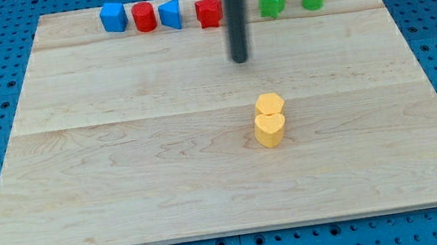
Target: Separate the yellow hexagon from the yellow heart
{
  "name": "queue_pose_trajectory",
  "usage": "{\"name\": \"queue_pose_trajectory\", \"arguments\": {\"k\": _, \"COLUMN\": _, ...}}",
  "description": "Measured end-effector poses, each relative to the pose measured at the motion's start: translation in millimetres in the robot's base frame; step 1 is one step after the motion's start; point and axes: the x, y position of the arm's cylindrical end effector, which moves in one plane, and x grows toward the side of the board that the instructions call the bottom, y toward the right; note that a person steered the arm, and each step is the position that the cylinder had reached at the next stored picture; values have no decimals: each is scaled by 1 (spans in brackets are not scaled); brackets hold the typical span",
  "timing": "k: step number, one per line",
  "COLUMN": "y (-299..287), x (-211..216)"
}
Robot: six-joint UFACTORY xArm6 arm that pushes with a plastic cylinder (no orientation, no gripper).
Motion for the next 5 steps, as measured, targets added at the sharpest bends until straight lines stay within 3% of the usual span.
{"name": "queue_pose_trajectory", "arguments": {"k": 1, "y": 52, "x": 61}}
{"name": "queue_pose_trajectory", "arguments": {"k": 2, "y": -2, "x": 105}}
{"name": "queue_pose_trajectory", "arguments": {"k": 3, "y": -93, "x": 108}}
{"name": "queue_pose_trajectory", "arguments": {"k": 4, "y": -68, "x": 122}}
{"name": "queue_pose_trajectory", "arguments": {"k": 5, "y": -158, "x": 111}}
